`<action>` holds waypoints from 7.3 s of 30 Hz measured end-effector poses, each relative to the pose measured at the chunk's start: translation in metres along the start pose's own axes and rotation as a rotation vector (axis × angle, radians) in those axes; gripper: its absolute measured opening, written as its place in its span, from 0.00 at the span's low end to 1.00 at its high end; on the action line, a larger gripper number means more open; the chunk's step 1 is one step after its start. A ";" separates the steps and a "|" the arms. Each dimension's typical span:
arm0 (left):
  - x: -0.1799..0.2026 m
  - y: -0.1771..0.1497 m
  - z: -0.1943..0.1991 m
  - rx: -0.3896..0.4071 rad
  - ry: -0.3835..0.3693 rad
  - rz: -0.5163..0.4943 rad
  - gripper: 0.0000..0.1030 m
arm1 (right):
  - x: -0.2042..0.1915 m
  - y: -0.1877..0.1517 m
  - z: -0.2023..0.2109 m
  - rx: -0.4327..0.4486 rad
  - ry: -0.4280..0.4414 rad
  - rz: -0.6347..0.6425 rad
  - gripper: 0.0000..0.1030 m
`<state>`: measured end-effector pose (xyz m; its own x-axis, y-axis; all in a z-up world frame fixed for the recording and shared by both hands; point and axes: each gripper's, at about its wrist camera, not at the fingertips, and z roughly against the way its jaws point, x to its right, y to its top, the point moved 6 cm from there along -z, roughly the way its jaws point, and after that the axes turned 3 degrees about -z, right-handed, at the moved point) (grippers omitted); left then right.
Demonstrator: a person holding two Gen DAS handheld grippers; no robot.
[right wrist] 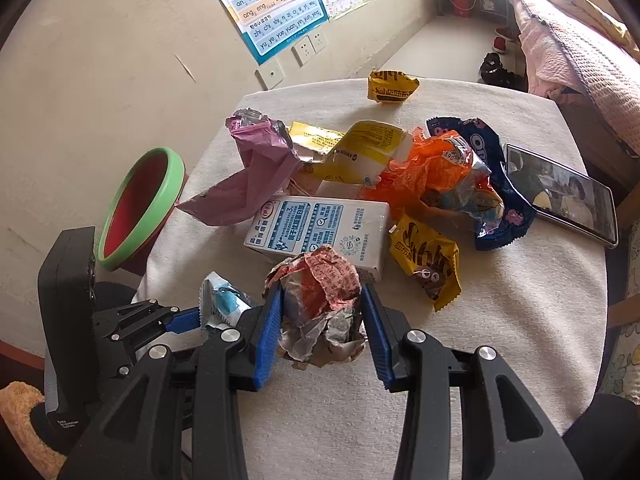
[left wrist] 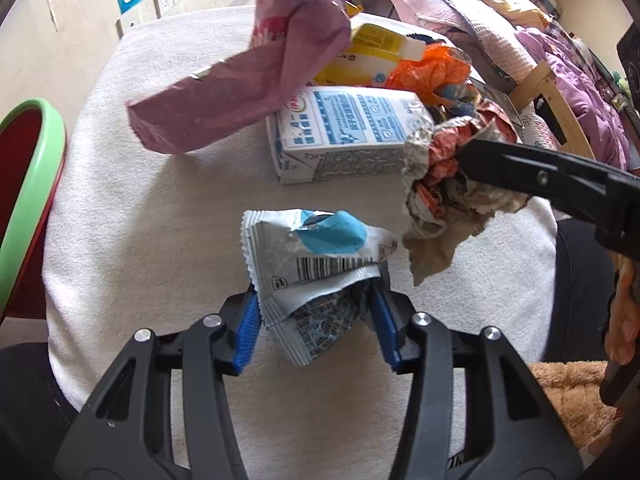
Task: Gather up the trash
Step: 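Carry the crumpled paper and silver-blue wrapper with both tools over the red bin, then open both tools to drop the paper and wrapper into the bin, then grasp the white milk carton with the right tool while the left tool grasps the pink foil wrapper, then lift the carton and pink wrapper with both tools off the table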
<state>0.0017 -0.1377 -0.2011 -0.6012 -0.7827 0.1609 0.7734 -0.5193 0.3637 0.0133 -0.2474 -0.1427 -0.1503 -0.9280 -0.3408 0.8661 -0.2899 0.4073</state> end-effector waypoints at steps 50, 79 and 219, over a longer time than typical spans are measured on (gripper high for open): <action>-0.124 0.008 0.075 0.202 0.175 0.336 0.44 | -0.103 0.001 -0.023 -0.048 0.119 0.223 0.38; -0.235 -0.014 0.114 0.275 0.332 0.513 0.44 | -0.184 0.023 -0.057 -0.066 0.170 0.390 0.38; -0.066 0.035 -0.003 0.039 0.041 0.193 0.37 | -0.003 -0.053 -0.057 -0.241 -0.030 0.194 0.55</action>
<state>0.0688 -0.1051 -0.2018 -0.4329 -0.8803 0.1940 0.8649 -0.3450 0.3647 -0.0045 -0.2158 -0.2111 0.0182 -0.9682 -0.2495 0.9675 -0.0458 0.2485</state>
